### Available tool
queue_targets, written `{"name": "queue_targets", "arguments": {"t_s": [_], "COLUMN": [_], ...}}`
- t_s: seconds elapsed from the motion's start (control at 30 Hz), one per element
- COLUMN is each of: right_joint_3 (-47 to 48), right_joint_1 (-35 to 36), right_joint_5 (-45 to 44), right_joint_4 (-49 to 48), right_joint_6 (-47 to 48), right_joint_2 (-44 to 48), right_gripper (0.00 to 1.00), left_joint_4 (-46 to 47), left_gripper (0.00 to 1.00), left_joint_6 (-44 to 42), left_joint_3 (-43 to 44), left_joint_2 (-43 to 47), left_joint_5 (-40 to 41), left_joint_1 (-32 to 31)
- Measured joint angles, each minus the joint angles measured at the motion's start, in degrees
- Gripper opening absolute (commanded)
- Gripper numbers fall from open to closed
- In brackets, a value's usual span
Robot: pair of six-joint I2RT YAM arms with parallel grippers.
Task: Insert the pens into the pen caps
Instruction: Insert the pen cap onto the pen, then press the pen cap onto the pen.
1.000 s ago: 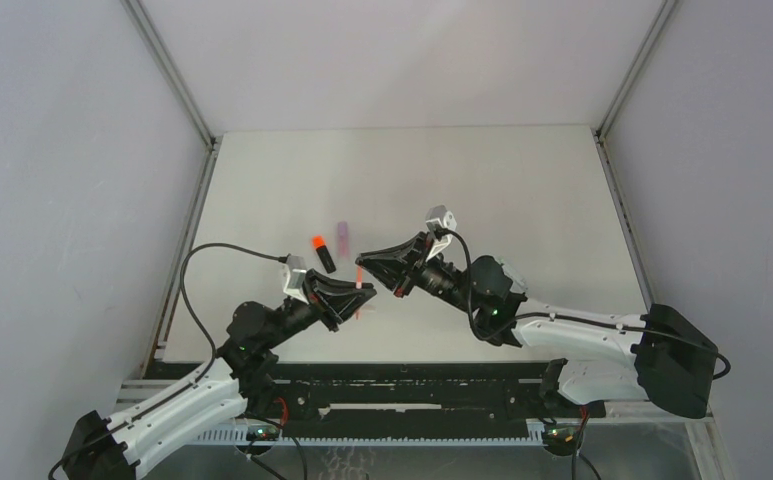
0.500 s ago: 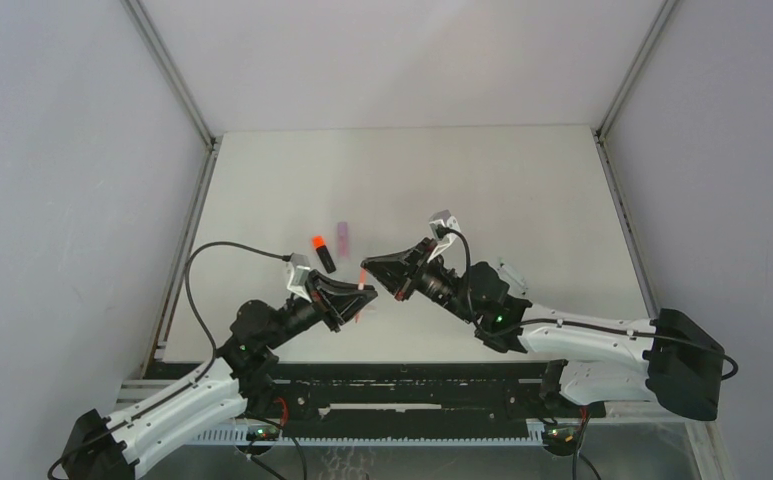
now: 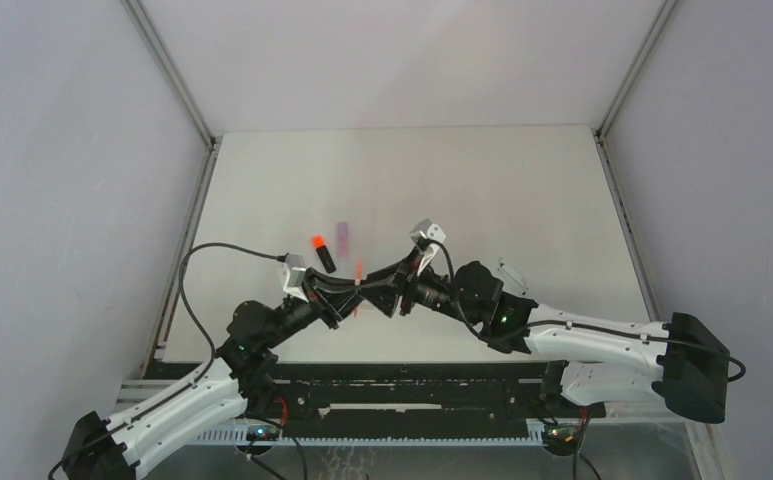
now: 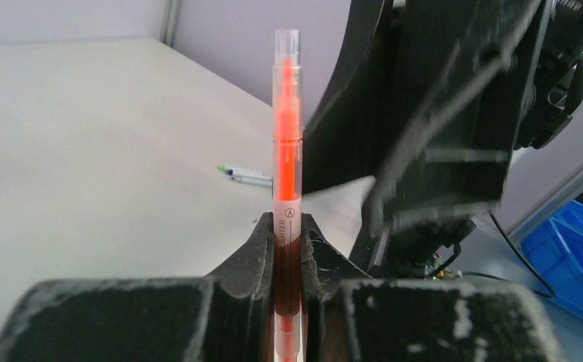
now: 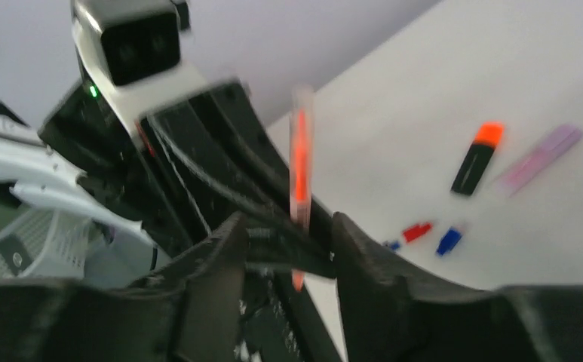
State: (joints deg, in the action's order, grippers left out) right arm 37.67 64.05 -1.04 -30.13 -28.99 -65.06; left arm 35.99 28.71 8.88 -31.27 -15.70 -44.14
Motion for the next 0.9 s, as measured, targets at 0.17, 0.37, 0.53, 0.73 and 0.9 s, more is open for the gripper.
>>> {"name": "queue_targets", "arguments": {"t_s": [0.17,0.37,0.53,0.73,0.9], "right_joint_3": [0.3,1.7,4.9,9.4,10.4], "right_joint_1": [0.2,-4.1,-6.2,-7.1,-7.2], "right_joint_5": [3.8,8.8,11.3,13.2,14.8], "right_joint_4": [8.3,12.4,13.4,13.1,12.9], "right_joint_6": [3.1,4.9,6.1,7.2,7.3], "right_joint_2": [1.7,3.4,3.4,1.2,-1.1], "right_gripper": [0.63,0.68,0.67,0.66,0.65], "left_joint_4": [0.3,-0.1,-0.5,-1.7,-2.4], "left_gripper": [0.00,0.00,0.00,0.00,0.00], "left_joint_6": [-3.4,-6.3,-7.4,-8.3,-8.7], "left_joint_3": [-0.2,-0.8,-0.9,-0.9,-0.9], "left_joint_2": [0.9,1.7,1.8,3.2,4.0], "left_joint_5": [0.0,-0.8,-1.3,-1.3,-1.3], "left_joint_1": [0.3,0.3,0.3,0.3,0.3]}}
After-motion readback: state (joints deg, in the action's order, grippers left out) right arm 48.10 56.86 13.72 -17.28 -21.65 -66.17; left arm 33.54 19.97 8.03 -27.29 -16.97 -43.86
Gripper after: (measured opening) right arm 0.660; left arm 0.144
